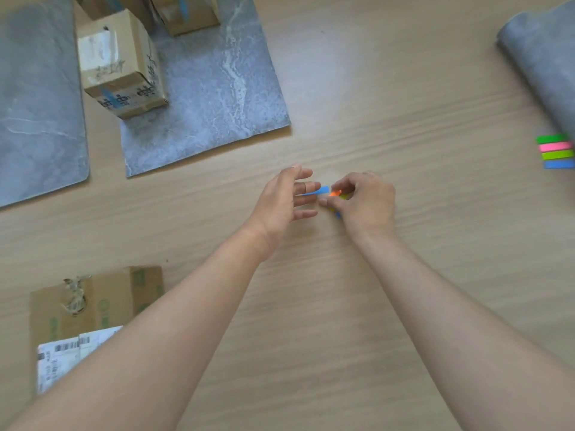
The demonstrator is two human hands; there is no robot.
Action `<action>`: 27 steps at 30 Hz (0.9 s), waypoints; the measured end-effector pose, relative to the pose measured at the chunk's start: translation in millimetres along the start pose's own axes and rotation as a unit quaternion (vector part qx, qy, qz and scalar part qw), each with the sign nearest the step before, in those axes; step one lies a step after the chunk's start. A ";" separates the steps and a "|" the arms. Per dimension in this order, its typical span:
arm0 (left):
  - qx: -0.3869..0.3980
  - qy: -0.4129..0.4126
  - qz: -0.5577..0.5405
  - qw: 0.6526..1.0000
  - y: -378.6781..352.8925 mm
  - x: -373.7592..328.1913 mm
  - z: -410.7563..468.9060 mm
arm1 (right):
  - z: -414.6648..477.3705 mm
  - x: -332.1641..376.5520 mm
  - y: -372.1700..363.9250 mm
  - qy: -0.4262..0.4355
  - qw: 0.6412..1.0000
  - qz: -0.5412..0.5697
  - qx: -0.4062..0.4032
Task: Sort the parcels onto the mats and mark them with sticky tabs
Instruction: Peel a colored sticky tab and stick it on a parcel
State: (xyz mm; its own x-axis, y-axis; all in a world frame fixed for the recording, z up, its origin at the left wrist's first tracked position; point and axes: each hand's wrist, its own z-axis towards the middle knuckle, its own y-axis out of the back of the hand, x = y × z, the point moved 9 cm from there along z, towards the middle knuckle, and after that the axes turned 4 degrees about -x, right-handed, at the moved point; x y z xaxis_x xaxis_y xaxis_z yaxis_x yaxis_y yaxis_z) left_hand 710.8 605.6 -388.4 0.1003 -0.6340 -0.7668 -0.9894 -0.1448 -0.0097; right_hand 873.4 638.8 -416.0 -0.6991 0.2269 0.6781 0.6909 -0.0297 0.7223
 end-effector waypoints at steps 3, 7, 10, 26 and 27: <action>0.001 0.003 -0.002 1.000 0.2 0.1 2.1 | 2.5 -3.2 0.7 -0.022 1.000 0.009 0.004; 0.013 0.017 -0.014 1.000 -2.6 0.5 1.7 | 1.3 1.3 5.7 0.001 1.000 -0.011 0.009; 0.025 0.035 -0.018 0.999 -7.4 3.5 1.3 | -2.5 10.3 7.5 0.051 0.997 -0.050 0.013; 0.066 0.143 -0.010 0.988 -20.8 9.8 -5.2 | -4.1 -27.0 32.9 -0.129 0.974 0.129 -0.134; 0.072 0.140 -0.006 0.988 -21.6 10.0 -5.5 | -9.4 -31.6 39.4 -0.157 0.957 0.174 -0.171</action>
State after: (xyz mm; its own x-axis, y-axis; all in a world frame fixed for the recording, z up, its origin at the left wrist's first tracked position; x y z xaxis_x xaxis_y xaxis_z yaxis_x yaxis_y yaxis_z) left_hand 733.8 598.2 -392.3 0.1172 -0.8207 -0.5592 -0.9906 -0.0567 -0.1243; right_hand 921.0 621.3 -407.6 -0.3097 0.4251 0.8505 0.7340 -0.4617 0.4981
